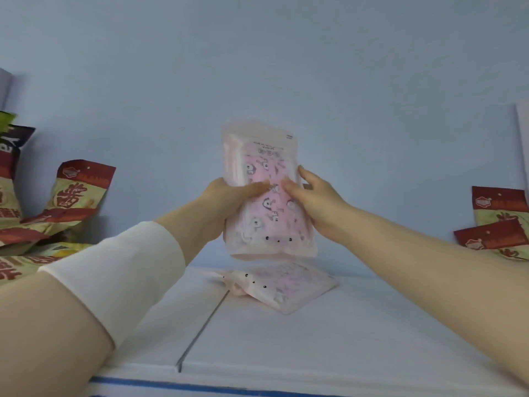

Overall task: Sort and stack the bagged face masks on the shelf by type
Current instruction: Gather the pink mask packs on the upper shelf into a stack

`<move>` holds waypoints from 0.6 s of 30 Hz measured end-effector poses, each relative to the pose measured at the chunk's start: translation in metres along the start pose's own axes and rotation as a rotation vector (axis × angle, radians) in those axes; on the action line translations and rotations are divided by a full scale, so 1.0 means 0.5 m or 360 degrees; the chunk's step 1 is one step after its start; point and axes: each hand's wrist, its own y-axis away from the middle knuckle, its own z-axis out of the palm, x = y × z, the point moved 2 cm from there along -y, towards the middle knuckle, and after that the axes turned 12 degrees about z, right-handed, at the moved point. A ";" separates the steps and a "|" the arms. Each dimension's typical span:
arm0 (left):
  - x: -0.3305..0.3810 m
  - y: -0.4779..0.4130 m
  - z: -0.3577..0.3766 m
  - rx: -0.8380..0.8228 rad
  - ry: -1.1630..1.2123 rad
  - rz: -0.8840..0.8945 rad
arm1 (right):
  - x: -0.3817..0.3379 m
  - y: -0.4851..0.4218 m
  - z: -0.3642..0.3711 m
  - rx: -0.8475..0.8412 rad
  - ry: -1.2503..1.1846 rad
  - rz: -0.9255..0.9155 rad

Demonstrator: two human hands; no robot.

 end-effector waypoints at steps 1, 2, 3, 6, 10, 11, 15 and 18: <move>-0.001 -0.009 -0.016 0.0146 -0.0008 -0.0039 | 0.008 -0.001 0.007 -0.0006 0.0080 0.0100; -0.001 -0.018 -0.036 0.0312 -0.0001 -0.0059 | 0.021 0.002 0.011 0.0009 0.0233 0.0240; 0.000 -0.026 -0.054 0.0479 0.0001 -0.0052 | 0.040 0.012 0.013 0.0010 0.0479 0.0406; -0.002 -0.040 -0.098 0.0795 0.0021 -0.0032 | 0.109 0.062 0.035 -0.0297 0.1269 0.0799; -0.009 -0.042 -0.111 0.0856 0.0031 -0.0089 | 0.103 0.062 0.022 -0.0454 0.1564 0.0925; -0.010 -0.042 -0.109 0.0854 0.0023 -0.0089 | 0.094 0.057 0.010 -0.0450 0.1583 0.0949; -0.016 -0.043 -0.097 0.0802 -0.0028 -0.0089 | 0.112 0.051 -0.020 -0.0304 0.1533 0.1086; -0.021 -0.043 -0.092 0.0760 -0.0056 -0.0099 | 0.131 0.043 -0.012 -0.0230 0.1586 0.1132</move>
